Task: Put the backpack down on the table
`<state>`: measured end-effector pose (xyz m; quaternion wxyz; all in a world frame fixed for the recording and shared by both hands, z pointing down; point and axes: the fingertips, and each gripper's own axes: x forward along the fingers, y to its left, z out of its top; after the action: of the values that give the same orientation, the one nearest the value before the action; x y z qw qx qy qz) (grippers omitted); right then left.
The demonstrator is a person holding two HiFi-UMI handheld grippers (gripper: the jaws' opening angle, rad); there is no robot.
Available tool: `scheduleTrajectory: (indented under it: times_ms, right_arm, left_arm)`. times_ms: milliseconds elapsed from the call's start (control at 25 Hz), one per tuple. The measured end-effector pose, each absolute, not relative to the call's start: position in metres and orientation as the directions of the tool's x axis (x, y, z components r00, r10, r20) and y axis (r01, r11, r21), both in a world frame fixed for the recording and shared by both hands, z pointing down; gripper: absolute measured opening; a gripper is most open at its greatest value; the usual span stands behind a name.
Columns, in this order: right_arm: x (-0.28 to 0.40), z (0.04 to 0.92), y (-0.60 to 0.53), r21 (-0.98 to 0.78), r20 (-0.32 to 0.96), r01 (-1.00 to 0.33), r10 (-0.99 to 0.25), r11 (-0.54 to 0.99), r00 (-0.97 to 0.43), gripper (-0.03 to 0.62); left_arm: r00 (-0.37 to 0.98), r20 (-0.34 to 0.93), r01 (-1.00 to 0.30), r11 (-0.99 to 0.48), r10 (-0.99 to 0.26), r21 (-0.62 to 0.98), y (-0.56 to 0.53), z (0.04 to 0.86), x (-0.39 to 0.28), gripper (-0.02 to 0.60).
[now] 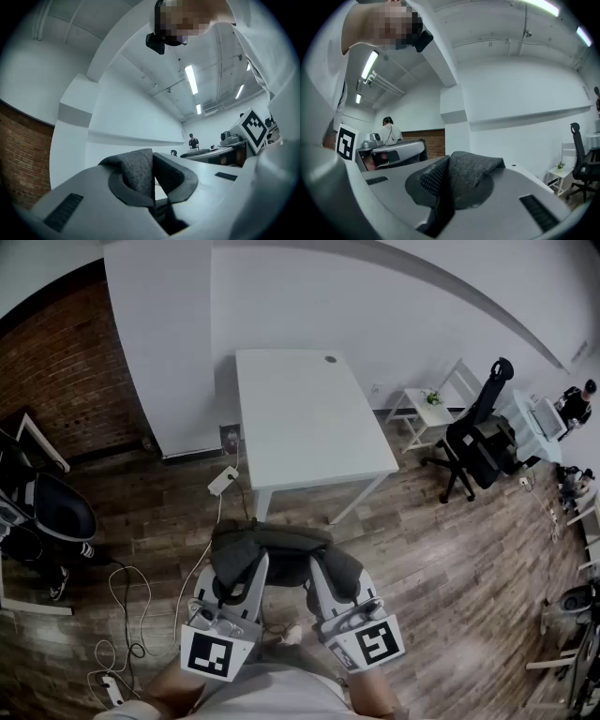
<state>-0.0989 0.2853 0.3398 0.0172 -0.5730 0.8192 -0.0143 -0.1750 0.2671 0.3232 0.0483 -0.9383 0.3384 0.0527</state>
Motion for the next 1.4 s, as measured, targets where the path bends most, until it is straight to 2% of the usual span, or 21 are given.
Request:
scheduleTrajectory:
  times_ms: [320, 920, 1080, 1400]
  right_arm:
    - [-0.084, 0.348, 0.275, -0.041, 0.007, -0.930, -0.930, 0.366, -0.366, 0.051]
    - [-0.059, 0.337, 0.312, -0.052, -0.033, -0.837, -0.838, 0.545, -0.544, 0.051]
    - [-0.050, 0.338, 0.303, -0.044, -0.044, -0.845, -0.847, 0.532, -0.531, 0.051]
    - [-0.035, 0.323, 0.232, -0.021, -0.057, -0.911, -0.910, 0.412, -0.410, 0.051]
  left_arm:
    - [0.744, -0.105, -0.666, -0.746, -0.660, -0.028, 0.260, 0.331, -0.161, 0.041]
    - [0.613, -0.127, -0.789, -0.611, -0.780, -0.056, 0.278, 0.321, -0.129, 0.041]
    - [0.640, -0.146, -0.768, -0.637, -0.755, -0.073, 0.269, 0.320, -0.120, 0.041]
    - [0.761, -0.152, -0.646, -0.759, -0.631, -0.086, 0.201, 0.308, -0.103, 0.041]
